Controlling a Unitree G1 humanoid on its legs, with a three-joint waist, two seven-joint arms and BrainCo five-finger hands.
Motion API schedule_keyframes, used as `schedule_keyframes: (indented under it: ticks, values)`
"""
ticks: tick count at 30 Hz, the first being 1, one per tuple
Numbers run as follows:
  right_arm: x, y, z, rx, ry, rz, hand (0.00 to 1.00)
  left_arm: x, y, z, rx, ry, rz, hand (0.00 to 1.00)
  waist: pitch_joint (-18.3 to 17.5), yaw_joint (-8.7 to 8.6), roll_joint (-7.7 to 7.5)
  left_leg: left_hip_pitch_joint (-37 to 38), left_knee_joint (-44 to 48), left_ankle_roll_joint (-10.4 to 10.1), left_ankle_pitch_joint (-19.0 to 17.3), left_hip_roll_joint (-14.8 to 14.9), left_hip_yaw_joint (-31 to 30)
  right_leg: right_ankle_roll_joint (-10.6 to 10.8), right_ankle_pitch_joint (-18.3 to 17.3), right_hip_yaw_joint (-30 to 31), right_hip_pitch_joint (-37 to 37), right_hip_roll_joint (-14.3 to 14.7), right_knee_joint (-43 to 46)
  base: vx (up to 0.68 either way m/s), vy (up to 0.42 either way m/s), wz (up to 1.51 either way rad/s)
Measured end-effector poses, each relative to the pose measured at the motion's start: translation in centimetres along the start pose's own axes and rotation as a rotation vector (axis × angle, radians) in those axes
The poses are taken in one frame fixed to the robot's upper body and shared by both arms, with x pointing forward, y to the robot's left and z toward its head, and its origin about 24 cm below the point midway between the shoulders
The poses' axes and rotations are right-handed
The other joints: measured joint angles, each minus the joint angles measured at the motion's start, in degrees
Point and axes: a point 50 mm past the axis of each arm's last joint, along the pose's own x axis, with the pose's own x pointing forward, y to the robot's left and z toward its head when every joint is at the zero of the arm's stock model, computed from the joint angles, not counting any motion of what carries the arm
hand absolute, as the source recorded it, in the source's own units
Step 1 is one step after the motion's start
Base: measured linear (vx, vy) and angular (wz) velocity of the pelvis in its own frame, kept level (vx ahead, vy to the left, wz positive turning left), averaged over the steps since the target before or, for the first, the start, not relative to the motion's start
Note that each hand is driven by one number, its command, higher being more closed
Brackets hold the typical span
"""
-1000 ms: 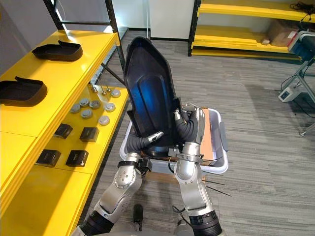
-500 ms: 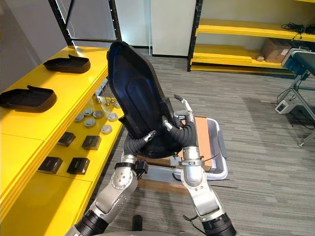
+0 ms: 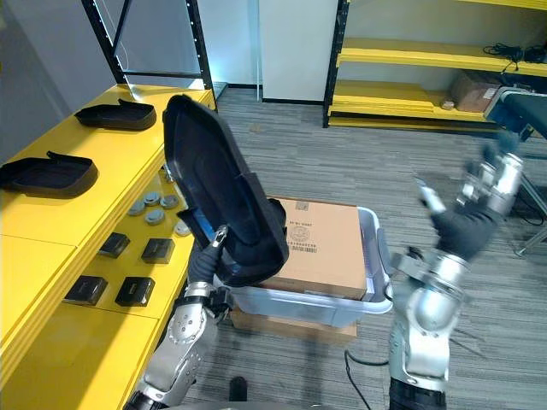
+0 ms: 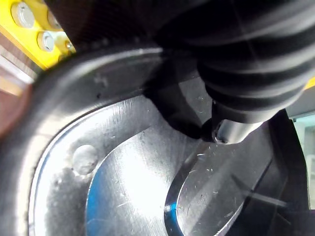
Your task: Walk over and take plastic housings, then place them on the shelf
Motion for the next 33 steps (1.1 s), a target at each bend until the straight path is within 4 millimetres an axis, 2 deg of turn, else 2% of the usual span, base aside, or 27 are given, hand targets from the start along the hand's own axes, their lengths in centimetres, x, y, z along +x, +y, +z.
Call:
schedule_keyframes:
  ticks: [1, 2, 3, 5, 6, 8, 10, 11, 13, 14, 16, 17, 18, 19, 20, 21, 23, 24, 25, 26, 27, 28, 30, 31, 32, 33]
  values:
    - [-0.3, -0.9, -1.4, -0.044, 0.067, -0.019, 0.0, -0.1, 0.2, 0.1, -0.002, -0.007, 0.008, 1.0, -0.13, -0.19, 0.2, -0.04, 0.0, -0.01, -0.02, 0.0, 0.0, 0.0, -0.01, -0.01, -0.05, 0.0, 0.0, 0.0, 0.0, 0.0]
    - [-1.1, -2.8, -4.3, -0.125, 0.211, -0.064, 0.0, -0.2, 0.6, 0.3, -0.005, -0.016, 0.022, 1.0, -0.39, -0.36, 0.64, -0.15, 0.0, -0.01, -0.03, 0.01, -0.01, 0.01, -0.01, 0.0, -0.15, 0.0, -0.04, 0.0, 0.0, 0.0]
    - [-1.7, -3.9, -5.8, -0.152, 0.286, -0.087, 0.0, -0.2, 0.6, 0.4, -0.004, -0.019, 0.021, 1.0, -0.44, -0.38, 0.74, -0.12, 0.01, -0.24, -0.36, 0.04, 0.01, 0.01, -0.01, 0.08, -0.14, 0.0, -0.06, 0.0, 0.0, 0.0]
    - [-5.7, -8.4, -11.3, -0.236, 0.621, -0.185, 0.0, -0.1, 0.6, 0.5, -0.009, -0.034, 0.002, 1.0, -0.64, -0.05, 1.05, -0.13, 0.01, -0.22, -0.52, 0.06, -0.3, -0.02, -0.04, -0.19, 0.04, 0.06, -0.06, 0.02, -0.024, 0.05]
    - [-7.5, -9.7, -12.6, -0.259, 0.722, -0.212, 0.0, -0.1, 0.5, 0.6, -0.01, -0.037, -0.01, 1.0, -0.64, -0.03, 1.2, -0.21, 0.01, -0.22, -0.52, 0.05, -0.45, 0.0, -0.06, -0.36, 0.09, 0.07, -0.03, 0.03, -0.023, 0.1]
    - [-11.4, -11.9, -14.4, -0.309, 0.923, -0.225, 0.0, -0.1, 0.3, 0.6, -0.013, -0.04, -0.037, 1.0, -0.89, 0.03, 1.74, -0.19, 0.02, -0.24, -0.52, 0.01, -0.65, 0.13, -0.13, -0.61, 0.64, 0.08, 0.06, 0.05, -0.024, 0.07]
    - [-13.8, -13.0, -15.2, -0.327, 1.041, -0.23, 0.0, -0.1, 0.2, 0.6, -0.015, -0.04, -0.057, 1.0, -0.82, 0.03, 1.69, -0.27, 0.02, -0.31, -0.48, -0.06, -0.98, 0.42, -0.38, -1.25, 1.27, 0.08, 0.17, 0.01, -0.022, 0.21]
    - [-15.9, -13.7, -15.6, -0.337, 1.125, -0.238, 0.0, -0.1, 0.1, 0.6, -0.018, -0.041, -0.07, 1.0, -0.64, 0.0, 1.4, -0.28, 0.02, -0.15, -0.59, -0.22, -2.18, 0.38, -1.3, -2.52, 1.72, 0.05, 0.79, -0.02, -0.027, 0.38]
    - [-17.4, -13.9, -15.9, -0.344, 1.193, -0.224, 0.0, -0.2, 0.0, 0.6, -0.02, -0.04, -0.082, 1.0, -0.15, 0.09, 0.79, -0.34, 0.05, -0.15, -0.57, -0.57, -3.68, 0.26, -2.38, -4.0, 1.91, -0.05, 2.21, -0.01, -0.032, 0.59]
    - [-18.5, -13.5, -16.2, -0.357, 1.24, -0.191, 0.0, -0.2, -0.1, 0.7, -0.023, -0.044, -0.088, 1.0, 0.6, 0.41, 0.08, -0.83, 0.13, -0.2, -0.52, -1.13, -5.53, 0.18, -4.09, -6.67, 1.74, -0.37, 4.68, -0.02, -0.037, 0.84]
    - [-19.1, -12.5, -16.5, -0.381, 1.259, -0.123, 0.0, -0.2, -0.6, 1.2, -0.041, -0.064, -0.103, 1.0, 1.95, 0.53, -0.48, -3.52, 1.96, -0.1, -0.64, -1.97, -8.24, 0.16, -5.65, -12.24, 1.31, -1.3, 8.11, -0.04, -0.066, 1.43]
    - [-19.3, -12.2, -16.6, -0.38, 1.262, -0.102, 0.0, -0.3, -0.9, 1.4, -0.054, -0.072, -0.117, 1.0, 2.25, 0.59, -0.17, -5.08, 2.46, 2.01, -2.11, -2.17, -6.75, 0.28, -5.86, -16.32, 1.62, -2.09, 8.63, -0.03, -0.062, 2.23]
    - [-19.4, -12.0, -16.7, -0.379, 1.267, -0.084, 0.0, -0.3, -1.2, 1.6, -0.065, -0.078, -0.127, 1.0, 3.58, 0.32, -2.19, -6.7, 4.57, 6.28, -5.12, -2.54, -0.75, 0.22, -5.79, -20.93, 2.13, -4.42, 7.81, -0.02, 0.009, 1.94]
    - [-19.3, -11.5, -16.8, -0.378, 1.265, -0.067, 0.0, -0.3, -1.2, 1.6, -0.068, -0.08, -0.126, 1.0, 4.21, 0.6, -2.28, -8.01, 7.1, 7.09, -5.74, -1.87, 4.13, 0.33, -5.9, -23.04, 2.47, -5.25, 8.14, -0.01, 0.05, 2.03]
    - [-18.3, -11.2, -16.9, -0.393, 1.239, -0.04, 0.0, -0.3, -1.3, 1.5, -0.077, -0.074, -0.123, 1.0, 4.96, 1.23, -1.42, -10.03, 12.04, 8.34, -7.06, 0.48, 15.19, 0.76, -6.34, -27.27, 3.37, -5.99, 8.81, 0.03, 0.095, 1.83]
    - [-17.2, -11.2, -16.8, -0.411, 1.214, -0.027, 0.0, -0.4, -1.6, 1.4, -0.09, -0.069, -0.126, 1.0, 5.09, 0.96, -0.17, -9.5, 13.76, 7.66, -8.68, 3.33, 24.64, 1.83, -7.22, -31.42, 4.39, -6.27, 9.89, 0.06, 0.073, 1.86]
    - [-16.0, -10.7, -16.9, -0.438, 1.186, 0.016, 0.0, -0.4, -1.7, 1.2, -0.099, -0.064, -0.131, 1.0, 5.03, 0.12, -0.04, -8.87, 14.41, 7.88, -8.89, 5.07, 34.89, 2.53, -7.58, -36.41, 5.96, -7.87, 10.33, 0.1, 0.078, 1.73]
    - [-15.2, -9.9, -17.1, -0.431, 1.165, 0.035, 0.0, -0.4, -1.7, 1.2, -0.113, -0.065, -0.134, 1.0, 4.97, 0.21, 0.12, -9.47, 15.27, 8.13, -9.08, 4.67, 36.93, 3.89, -8.06, -38.51, 6.67, -8.79, 10.28, 0.09, 0.083, 1.34]
    - [-14.8, -9.3, -17.2, -0.426, 1.155, 0.05, 0.0, -0.4, -1.6, 1.2, -0.121, -0.062, -0.135, 1.0, 4.97, 0.49, 0.3, -10.04, 15.88, 8.35, -9.44, 4.05, 36.13, 4.01, -8.29, -39.37, 6.94, -9.07, 10.34, 0.07, 0.081, 0.88]
    - [-14.2, -8.2, -17.4, -0.427, 1.142, 0.087, 0.0, -0.4, -1.7, 0.9, -0.126, -0.048, -0.142, 1.0, 5.23, 1.2, -0.37, -10.63, 17.25, 8.53, -10.8, 2.85, 35.0, 4.74, -8.72, -40.47, 7.69, -10.05, 10.73, 0.07, 0.097, 0.52]
    - [-14.0, -7.7, -17.5, -0.428, 1.139, 0.106, 0.0, -0.4, -1.7, 0.8, -0.128, -0.04, -0.147, 1.0, 5.26, 1.36, -0.43, -10.68, 18.28, 8.6, -11.76, 2.21, 34.37, 5.05, -9.03, -41.26, 8.38, -10.79, 11.42, 0.12, 0.136, 0.67]
    - [-14.1, -6.7, -17.7, -0.43, 1.139, 0.142, 0.0, -0.5, -1.9, 0.5, -0.135, -0.022, -0.161, 1.0, 5.68, 1.45, -1.49, -10.68, 20.58, 8.86, -13.98, 0.82, 33.24, 4.73, -10.2, -42.92, 9.84, -12.93, 13.83, 0.22, 0.187, 0.75]
    - [-14.0, -5.8, -17.8, -0.432, 1.138, 0.172, 0.0, -0.5, -2.3, 0.0, -0.132, 0.0, -0.185, 1.0, 5.92, 1.26, -1.99, -10.53, 23.36, 9.96, -16.99, -1.22, 30.42, 1.3, -9.98, -42.06, 10.42, -17.14, 22.74, 0.22, 0.175, 0.89]
    - [-14.0, -5.7, -17.9, -0.438, 1.141, 0.182, 0.0, -0.4, -2.9, -0.4, -0.123, 0.015, -0.216, 1.0, 5.91, 0.69, -1.62, -9.42, 23.85, 10.79, -18.2, -2.43, 28.31, -6.05, -7.51, -35.46, 7.35, -20.01, 32.26, 0.28, 0.21, 0.99]
    - [-14.2, -5.2, -18.0, -0.429, 1.144, 0.195, 0.0, -0.1, -3.2, -0.3, -0.109, 0.009, -0.238, 1.0, 6.09, -0.02, -1.09, -7.82, 23.45, 10.53, -18.98, -3.1, 25.67, -5.41, -9.85, -24.41, 2.84, -18.73, 38.81, 0.34, 0.235, 1.0]
    - [-14.4, -4.6, -18.0, -0.426, 1.141, 0.219, 0.0, 0.1, -3.2, -0.1, -0.107, -0.001, -0.239, 1.0, 6.53, -0.36, -1.61, -6.11, 22.09, 10.51, -18.95, -3.71, 24.25, -3.36, -12.44, -18.33, 0.01, -16.4, 40.52, 0.38, 0.212, 0.88]
